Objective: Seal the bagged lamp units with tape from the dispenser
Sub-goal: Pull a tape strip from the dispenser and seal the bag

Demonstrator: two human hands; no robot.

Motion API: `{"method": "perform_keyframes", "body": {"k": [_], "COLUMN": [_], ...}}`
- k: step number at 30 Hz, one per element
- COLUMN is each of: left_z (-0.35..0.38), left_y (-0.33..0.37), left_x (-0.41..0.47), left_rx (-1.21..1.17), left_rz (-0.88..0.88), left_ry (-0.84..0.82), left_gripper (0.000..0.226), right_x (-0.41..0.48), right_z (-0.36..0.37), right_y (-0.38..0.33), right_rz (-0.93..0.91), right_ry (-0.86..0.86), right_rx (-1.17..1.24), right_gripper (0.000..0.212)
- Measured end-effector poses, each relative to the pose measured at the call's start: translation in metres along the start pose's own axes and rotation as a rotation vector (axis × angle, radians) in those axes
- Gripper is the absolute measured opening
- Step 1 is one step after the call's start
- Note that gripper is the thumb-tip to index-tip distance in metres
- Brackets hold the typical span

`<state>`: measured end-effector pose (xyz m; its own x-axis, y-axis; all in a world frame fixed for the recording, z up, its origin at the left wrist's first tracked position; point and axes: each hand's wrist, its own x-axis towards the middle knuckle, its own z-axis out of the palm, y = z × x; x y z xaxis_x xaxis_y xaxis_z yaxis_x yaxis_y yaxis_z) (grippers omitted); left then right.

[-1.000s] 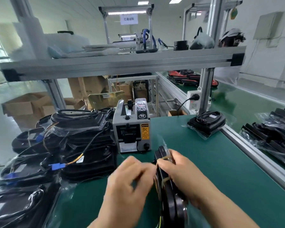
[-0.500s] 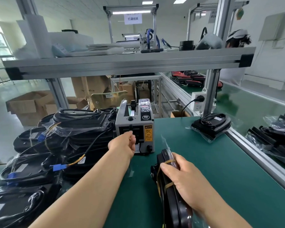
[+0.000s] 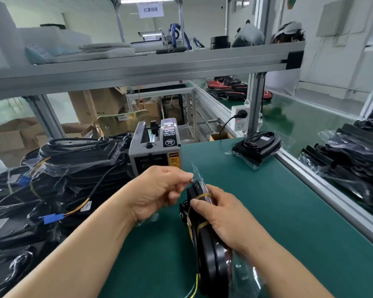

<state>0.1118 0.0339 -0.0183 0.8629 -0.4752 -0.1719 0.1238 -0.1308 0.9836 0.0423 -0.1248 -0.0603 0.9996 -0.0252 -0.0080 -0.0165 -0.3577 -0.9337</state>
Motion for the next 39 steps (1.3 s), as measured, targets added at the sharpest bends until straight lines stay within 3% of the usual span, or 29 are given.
{"method": "perform_keyframes", "body": {"k": [7,32,39], "left_z": [0.007,0.009,0.011], "left_y": [0.002,-0.012,-0.017], "left_x": [0.009,0.015,0.015], "left_rx": [0.159,0.186,0.275], "left_rz": [-0.020,0.078,0.174], "left_ry": [0.045,0.153,0.232], "left_gripper": [0.020,0.020,0.017], "right_x": [-0.001,-0.002,-0.003], "right_z": [0.000,0.001,0.002], "right_y": [-0.001,-0.004,-0.005], "right_rz": [-0.014,-0.037,-0.017], "right_ry": [0.015,0.008,0.010], "right_rx": [0.001,-0.021,-0.009], "right_gripper": [0.016,0.020,0.020]}}
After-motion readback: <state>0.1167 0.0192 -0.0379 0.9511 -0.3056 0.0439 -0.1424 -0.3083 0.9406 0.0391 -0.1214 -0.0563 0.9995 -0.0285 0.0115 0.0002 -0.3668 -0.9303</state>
